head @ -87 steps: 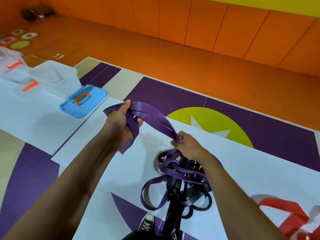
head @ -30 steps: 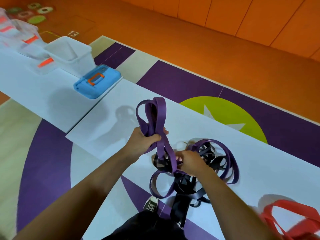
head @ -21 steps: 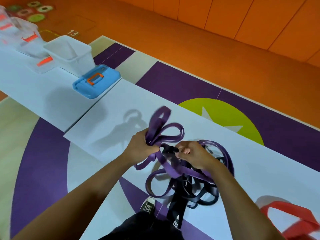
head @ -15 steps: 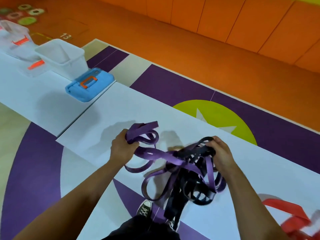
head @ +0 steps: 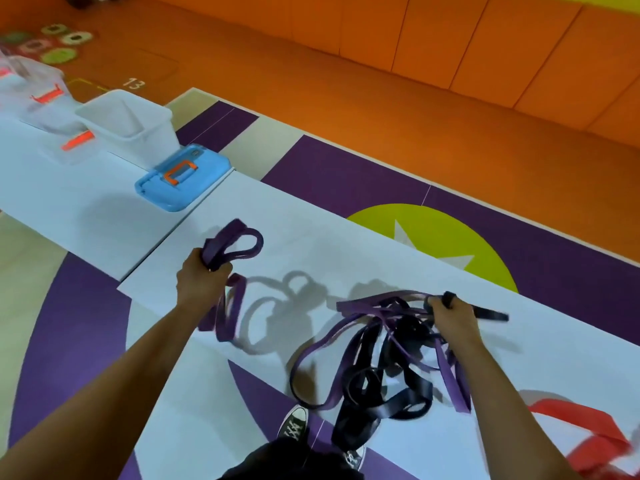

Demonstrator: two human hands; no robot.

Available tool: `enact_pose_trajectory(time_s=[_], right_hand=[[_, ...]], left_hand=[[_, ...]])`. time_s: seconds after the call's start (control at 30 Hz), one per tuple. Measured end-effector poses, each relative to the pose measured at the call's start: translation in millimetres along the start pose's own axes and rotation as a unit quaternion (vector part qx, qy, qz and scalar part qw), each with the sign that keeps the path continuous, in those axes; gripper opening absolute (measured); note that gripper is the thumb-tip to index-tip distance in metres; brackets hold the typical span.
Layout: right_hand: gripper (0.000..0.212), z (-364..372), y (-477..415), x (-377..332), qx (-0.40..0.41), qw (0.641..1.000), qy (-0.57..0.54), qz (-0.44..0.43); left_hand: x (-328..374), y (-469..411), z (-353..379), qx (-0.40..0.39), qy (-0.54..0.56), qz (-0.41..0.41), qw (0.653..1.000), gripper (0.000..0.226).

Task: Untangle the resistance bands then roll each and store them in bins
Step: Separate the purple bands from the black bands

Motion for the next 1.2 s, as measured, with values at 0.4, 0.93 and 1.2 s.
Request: enact_pose_trajectory(time_s=[0.4,0.93,1.2], right_hand=[[0.033,53.9,41.3,-77.3,0.000,0.930,0.324,-0.176],[0.055,114.6,45.7,-91.2,-0.035,0.933,0.287,-0.215],[0.049,130.3,39.7,-104.5,-0.035,0.947,0.244,-0.208]], left_hand=[[47.7,-40.6,21.7,-0.005,-0.110,0.109,0.988,0.033],[-50.5,-144.1,123.0,-0.167,-0.360,0.052,0.916,0.086],[-22.1,-123.5,107.9,-0.119,-0.372,0.181,0.903,0.100]])
Point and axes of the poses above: each hand's wrist, its own y-axis away from the middle knuckle, its own z-axis out of the palm, x = y × z, the point moved 9 cm from there along -y, towards the middle knuckle, and after that the axes turned 15 degrees about y, right-handed, at the moved point
